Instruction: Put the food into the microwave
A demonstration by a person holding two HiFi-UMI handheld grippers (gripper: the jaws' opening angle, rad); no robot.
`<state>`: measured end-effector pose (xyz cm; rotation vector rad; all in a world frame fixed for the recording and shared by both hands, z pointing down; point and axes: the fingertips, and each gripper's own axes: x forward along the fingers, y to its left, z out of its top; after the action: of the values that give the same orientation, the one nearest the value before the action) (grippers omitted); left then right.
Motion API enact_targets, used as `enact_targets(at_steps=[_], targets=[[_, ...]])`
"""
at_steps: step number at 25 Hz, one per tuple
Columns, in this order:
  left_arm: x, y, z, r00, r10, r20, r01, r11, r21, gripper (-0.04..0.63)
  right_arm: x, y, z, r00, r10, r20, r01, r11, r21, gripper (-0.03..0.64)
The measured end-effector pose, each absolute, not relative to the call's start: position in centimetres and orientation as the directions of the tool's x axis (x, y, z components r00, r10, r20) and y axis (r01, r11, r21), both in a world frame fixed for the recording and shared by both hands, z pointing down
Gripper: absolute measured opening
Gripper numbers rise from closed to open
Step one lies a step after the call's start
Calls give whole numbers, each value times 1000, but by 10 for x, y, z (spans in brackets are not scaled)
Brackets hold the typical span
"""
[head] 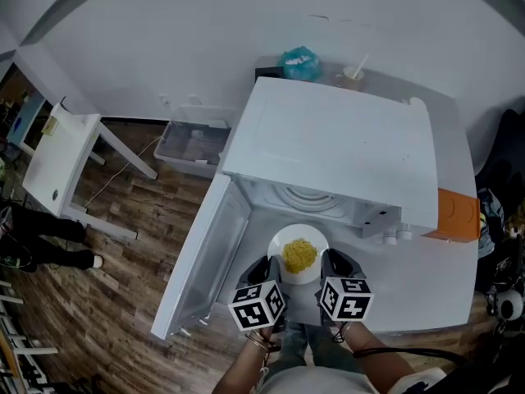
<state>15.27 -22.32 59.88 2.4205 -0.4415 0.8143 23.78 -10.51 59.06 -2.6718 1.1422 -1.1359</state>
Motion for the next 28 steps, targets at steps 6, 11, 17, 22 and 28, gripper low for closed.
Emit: enact_targets(at_steps=[6,11,17,22,28], targets=[[160,-225,584,770,-135,624,-449,-809,380,55,242,-104,576,480,-643,597,-616,-731,-292,35],[167,-226,577,776,-136,615,-442,-814,377,54,246,-102,569,489,-645,588,-613,-733,-295,35],[179,-230,577,780,-139,610,-444,-810,383,54,255,-104,566,506,-644,574,-605,-740,-296,35],[190,-238,576,788,-150,598,-451,-802,393,54,266,-111,564,529,-641,557,-580,-752,-314,35],[203,-245,577,793,-151,590,-448,-801,397,54,281,-118,562,550,-635,541,-564,-761,-320,35]])
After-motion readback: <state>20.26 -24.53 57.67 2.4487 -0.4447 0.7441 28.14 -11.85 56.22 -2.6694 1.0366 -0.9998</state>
